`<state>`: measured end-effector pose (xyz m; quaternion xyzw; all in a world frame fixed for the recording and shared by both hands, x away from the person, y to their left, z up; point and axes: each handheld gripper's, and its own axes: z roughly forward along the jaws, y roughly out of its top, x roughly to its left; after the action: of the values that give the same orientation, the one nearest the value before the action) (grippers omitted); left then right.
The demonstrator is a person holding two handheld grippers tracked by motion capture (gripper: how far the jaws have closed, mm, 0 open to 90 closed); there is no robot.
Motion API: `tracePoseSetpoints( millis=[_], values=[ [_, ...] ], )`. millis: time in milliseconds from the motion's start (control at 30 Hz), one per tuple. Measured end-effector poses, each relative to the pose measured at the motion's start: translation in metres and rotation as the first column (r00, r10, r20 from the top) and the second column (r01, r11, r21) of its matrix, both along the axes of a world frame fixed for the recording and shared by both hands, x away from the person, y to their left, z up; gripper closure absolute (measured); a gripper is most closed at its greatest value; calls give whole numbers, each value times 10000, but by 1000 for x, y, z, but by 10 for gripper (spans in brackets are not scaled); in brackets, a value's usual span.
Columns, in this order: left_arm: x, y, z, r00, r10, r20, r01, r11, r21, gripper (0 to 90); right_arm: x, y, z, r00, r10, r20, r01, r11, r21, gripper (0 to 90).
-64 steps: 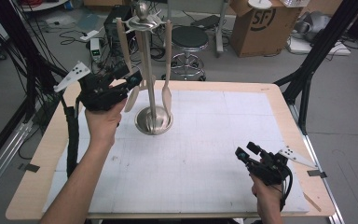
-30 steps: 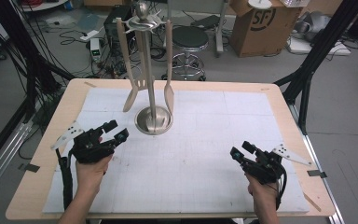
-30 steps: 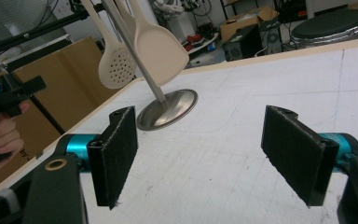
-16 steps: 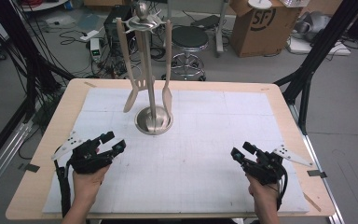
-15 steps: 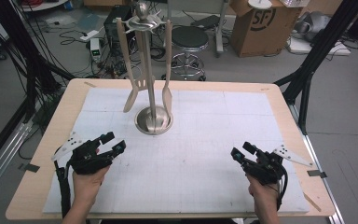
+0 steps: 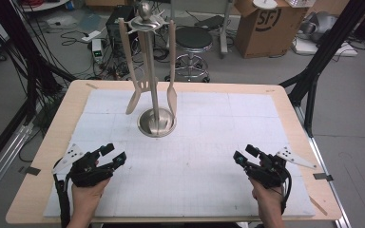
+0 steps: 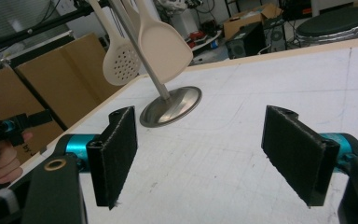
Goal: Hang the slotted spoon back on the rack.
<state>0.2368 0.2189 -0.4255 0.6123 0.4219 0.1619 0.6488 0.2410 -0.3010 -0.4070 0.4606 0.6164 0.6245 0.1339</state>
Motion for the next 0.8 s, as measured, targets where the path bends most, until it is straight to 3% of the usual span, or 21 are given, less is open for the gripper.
tracePoseSetpoints(
  millis=[167,800],
  values=[
    [0,1,-2,10000,5,-48,-5,10000,-5,298,1,5,-1,9998,207,-49,-209,9992,-344,252],
    [0,-1,-4,9998,-107,-158,108,9999,61,294,3,8,-4,9991,319,-263,-333,9979,-547,236]
  ],
)
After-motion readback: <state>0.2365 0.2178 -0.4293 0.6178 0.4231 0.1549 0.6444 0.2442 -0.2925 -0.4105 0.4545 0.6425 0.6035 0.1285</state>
